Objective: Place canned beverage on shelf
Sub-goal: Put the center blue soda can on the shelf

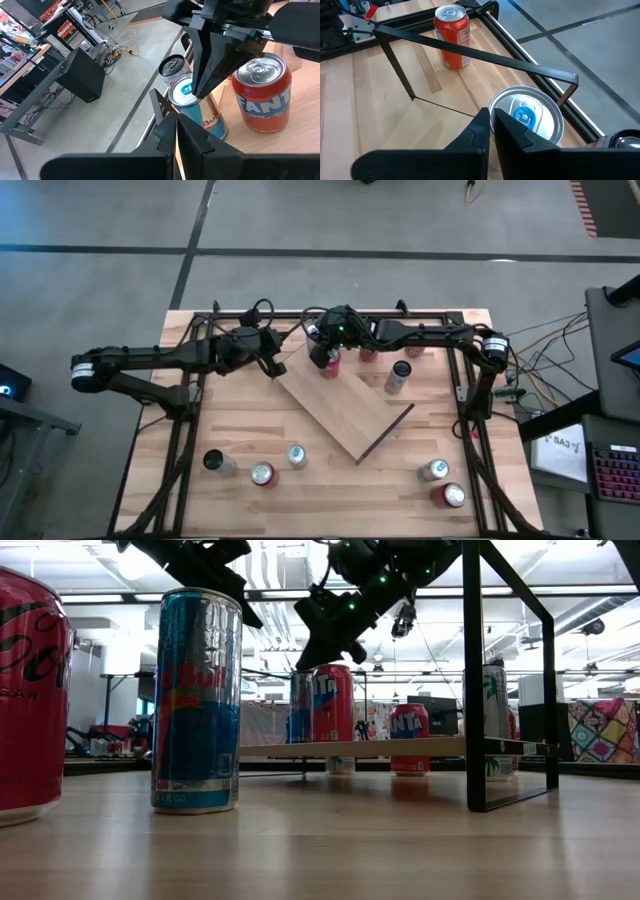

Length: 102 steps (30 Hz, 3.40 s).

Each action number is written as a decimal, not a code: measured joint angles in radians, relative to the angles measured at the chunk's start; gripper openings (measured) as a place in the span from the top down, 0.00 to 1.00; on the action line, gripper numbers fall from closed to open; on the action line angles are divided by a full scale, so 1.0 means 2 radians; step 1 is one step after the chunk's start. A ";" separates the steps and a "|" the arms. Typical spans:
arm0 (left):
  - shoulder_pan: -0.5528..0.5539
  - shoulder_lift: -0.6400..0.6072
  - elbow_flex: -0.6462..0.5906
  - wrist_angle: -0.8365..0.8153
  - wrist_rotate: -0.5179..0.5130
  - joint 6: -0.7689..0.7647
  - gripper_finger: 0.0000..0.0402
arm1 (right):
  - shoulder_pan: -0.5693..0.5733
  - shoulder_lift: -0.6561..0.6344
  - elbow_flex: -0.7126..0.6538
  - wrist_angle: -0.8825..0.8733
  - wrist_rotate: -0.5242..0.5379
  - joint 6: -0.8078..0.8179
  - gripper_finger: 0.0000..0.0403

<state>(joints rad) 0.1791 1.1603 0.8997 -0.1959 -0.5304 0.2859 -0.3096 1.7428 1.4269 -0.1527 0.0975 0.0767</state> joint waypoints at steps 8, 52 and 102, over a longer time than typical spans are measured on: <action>0.000 0.000 0.000 0.000 0.053 -0.004 1.00 | 0.000 -0.001 0.048 -0.070 0.000 -0.004 0.97; 0.003 0.051 -0.022 0.103 0.085 0.023 1.00 | -0.032 0.016 0.089 -0.205 -0.024 0.009 0.97; 0.003 0.000 -0.022 0.086 0.001 0.020 1.00 | -0.009 0.048 0.090 -0.073 -0.011 0.018 0.97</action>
<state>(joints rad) 0.1848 1.1600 0.8558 -0.0247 -0.5289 0.3265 -0.3271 1.8396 1.6072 -0.2990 0.0757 0.1120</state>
